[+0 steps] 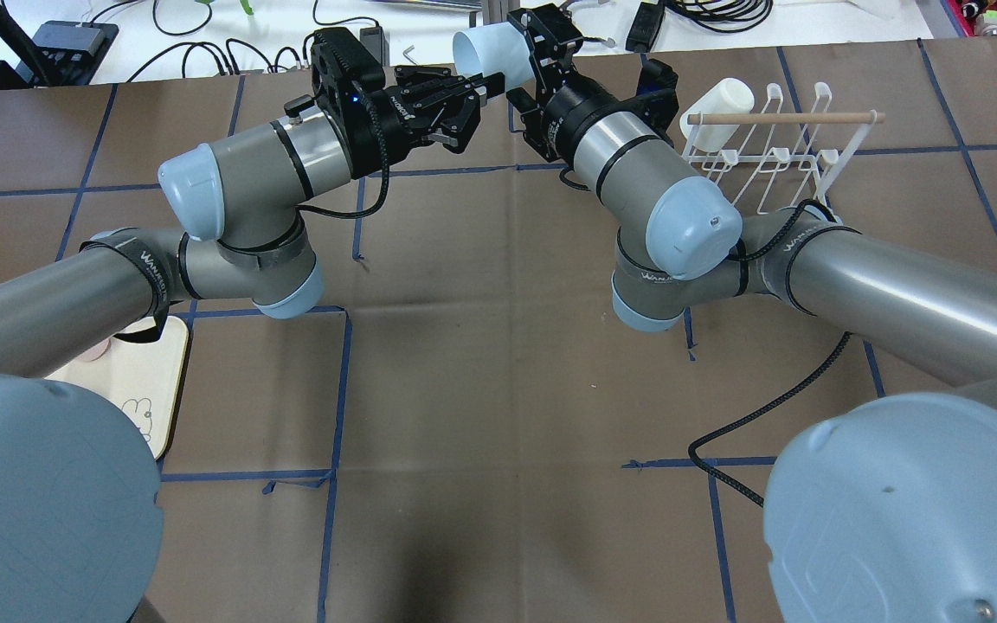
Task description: Transfer IKEA cup to right arm and place on rack
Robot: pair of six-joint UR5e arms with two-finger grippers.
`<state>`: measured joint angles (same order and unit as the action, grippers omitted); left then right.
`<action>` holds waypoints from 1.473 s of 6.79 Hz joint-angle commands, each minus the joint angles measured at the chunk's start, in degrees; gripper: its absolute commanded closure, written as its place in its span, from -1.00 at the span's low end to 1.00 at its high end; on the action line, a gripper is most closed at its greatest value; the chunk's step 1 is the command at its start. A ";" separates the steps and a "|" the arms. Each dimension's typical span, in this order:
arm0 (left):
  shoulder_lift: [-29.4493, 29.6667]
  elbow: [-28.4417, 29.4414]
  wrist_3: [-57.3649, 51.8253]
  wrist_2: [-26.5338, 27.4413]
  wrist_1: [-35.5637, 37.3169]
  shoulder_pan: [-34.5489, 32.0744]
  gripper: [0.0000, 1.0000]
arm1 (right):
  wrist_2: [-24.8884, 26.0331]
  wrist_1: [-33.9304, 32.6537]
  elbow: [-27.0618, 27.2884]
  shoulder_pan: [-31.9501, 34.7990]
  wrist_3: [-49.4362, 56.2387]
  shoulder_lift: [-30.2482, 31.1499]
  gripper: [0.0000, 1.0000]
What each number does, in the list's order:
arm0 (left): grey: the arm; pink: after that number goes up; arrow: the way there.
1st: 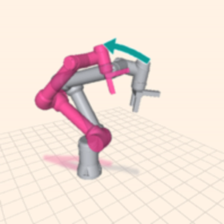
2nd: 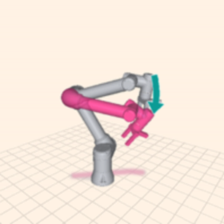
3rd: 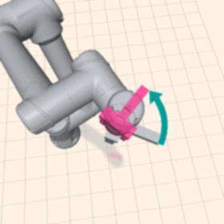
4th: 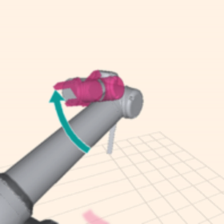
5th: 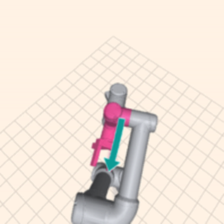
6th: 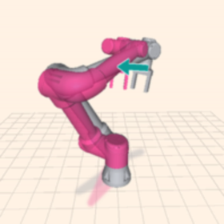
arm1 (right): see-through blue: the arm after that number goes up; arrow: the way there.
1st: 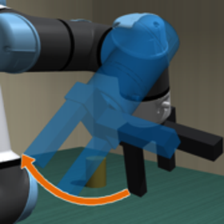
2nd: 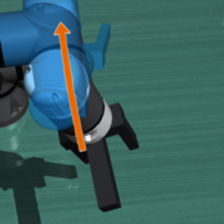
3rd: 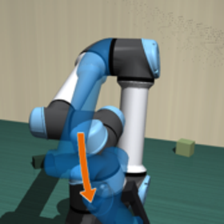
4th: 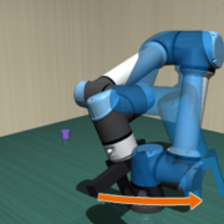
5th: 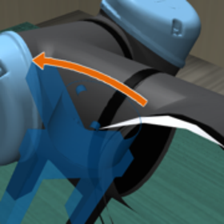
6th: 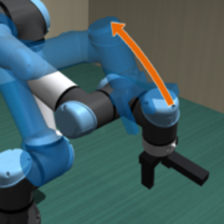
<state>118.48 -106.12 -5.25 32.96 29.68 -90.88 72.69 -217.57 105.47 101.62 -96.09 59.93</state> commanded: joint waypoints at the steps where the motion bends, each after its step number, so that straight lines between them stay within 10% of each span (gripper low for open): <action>1: 0.00 -0.05 0.06 0.00 0.02 0.00 0.97 | 0.00 0.30 -0.53 0.42 -0.06 -0.08 -1.00; 3: 0.00 0.03 0.06 0.00 -0.06 0.00 0.97 | 0.09 0.30 -0.62 0.42 -0.06 -0.17 -0.97; 8: 0.00 0.03 0.06 0.09 -0.06 0.09 0.86 | -0.09 0.30 -0.53 0.42 0.37 -0.26 -0.11; 10: -0.09 0.12 0.06 0.26 0.02 0.09 0.05 | -0.18 0.39 -0.44 0.42 0.29 -0.17 -0.05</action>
<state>118.41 -106.01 -5.19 33.13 29.64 -90.80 72.58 -217.24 105.00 102.06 -95.78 59.73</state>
